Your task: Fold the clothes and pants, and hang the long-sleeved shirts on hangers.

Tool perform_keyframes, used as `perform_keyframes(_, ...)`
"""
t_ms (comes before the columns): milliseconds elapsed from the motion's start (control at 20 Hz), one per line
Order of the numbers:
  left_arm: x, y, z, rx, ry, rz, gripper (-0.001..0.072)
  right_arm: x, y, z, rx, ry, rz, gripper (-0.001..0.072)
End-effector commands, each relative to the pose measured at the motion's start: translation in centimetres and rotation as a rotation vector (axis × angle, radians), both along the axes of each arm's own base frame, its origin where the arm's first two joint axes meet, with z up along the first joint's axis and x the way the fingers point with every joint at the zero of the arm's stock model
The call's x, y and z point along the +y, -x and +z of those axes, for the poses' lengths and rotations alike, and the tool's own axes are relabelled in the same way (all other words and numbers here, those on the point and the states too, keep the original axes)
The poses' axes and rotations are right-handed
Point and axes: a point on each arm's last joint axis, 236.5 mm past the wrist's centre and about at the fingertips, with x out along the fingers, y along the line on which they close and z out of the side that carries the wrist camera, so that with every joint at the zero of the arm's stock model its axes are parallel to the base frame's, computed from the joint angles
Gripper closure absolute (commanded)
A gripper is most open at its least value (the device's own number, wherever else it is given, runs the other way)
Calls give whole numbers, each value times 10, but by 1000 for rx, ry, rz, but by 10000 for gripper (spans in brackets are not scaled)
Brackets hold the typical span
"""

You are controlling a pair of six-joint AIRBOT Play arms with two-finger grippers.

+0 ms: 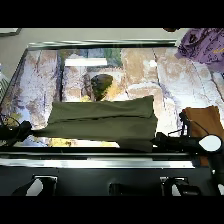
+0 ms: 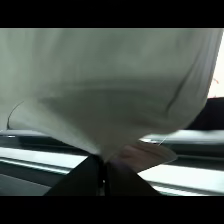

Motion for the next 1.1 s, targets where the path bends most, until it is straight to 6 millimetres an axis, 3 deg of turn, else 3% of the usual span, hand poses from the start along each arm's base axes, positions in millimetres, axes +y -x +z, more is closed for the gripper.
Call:
perform_keyframes(0, 4, -28, 8, -116, -30, 8, 696, -9, -26, 9, -73, 61, 74, 687)
perform_keyframes(200, -4, -67, -2, -193, -79, -28, 696, -19, -90, 4, -100, 97, 144, 687)
perform_keyframes(400, -15, -105, -14, -201, -92, -86, 696, -11, -154, -3, -114, 138, 231, 686)
perform_keyframes(600, -11, -143, -33, -153, -138, -165, 696, -28, -206, -14, -103, 240, 204, 686)
perform_keyframes(850, -18, -186, -47, -146, -152, -242, 696, -27, -235, -29, -95, 227, 189, 685)
perform_keyframes(1050, -11, -203, -56, -98, -197, -303, 696, -27, -251, -38, -106, 222, 171, 685)
